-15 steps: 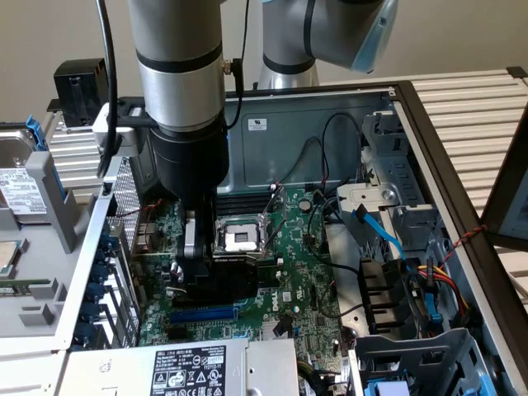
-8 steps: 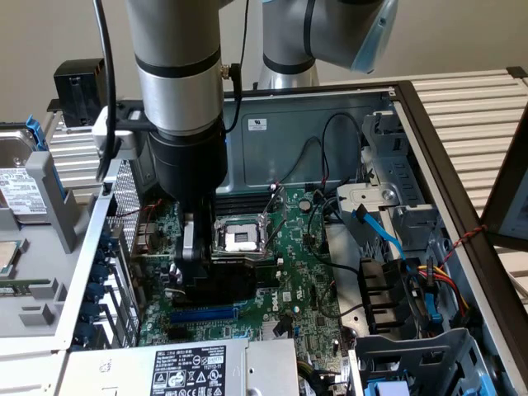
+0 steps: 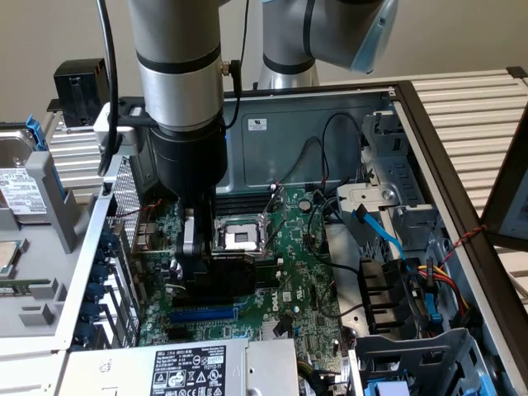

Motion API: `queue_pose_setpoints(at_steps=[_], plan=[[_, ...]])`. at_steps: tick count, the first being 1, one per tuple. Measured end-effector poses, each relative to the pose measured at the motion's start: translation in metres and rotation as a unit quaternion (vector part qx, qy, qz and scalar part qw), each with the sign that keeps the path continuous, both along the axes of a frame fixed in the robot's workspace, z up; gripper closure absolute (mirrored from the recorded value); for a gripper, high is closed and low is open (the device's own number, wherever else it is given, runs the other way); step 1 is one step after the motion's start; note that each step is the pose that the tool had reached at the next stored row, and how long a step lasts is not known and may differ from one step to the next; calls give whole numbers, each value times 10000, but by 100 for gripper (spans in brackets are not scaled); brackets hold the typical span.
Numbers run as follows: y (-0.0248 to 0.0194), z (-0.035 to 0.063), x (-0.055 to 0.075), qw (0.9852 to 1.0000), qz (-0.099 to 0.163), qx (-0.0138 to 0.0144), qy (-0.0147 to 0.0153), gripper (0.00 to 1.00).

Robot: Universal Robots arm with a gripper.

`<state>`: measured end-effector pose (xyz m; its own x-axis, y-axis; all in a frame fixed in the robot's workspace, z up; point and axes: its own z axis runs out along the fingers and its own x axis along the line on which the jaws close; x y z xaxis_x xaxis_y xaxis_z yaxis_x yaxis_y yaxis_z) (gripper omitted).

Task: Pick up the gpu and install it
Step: 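Insert the gpu into the slot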

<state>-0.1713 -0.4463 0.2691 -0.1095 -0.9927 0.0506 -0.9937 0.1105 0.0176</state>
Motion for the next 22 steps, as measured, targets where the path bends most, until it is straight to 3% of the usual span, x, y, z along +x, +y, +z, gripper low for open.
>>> queue_pose_setpoints(at_steps=[3,7,17,22], plan=[[-20,-1,1,10000,1,1,26,73],[-97,5,3,10000,-1,-2,38,73],[-115,4,18,9999,142,0,37,73],[-85,2,18,9996,264,-1,34,73]])
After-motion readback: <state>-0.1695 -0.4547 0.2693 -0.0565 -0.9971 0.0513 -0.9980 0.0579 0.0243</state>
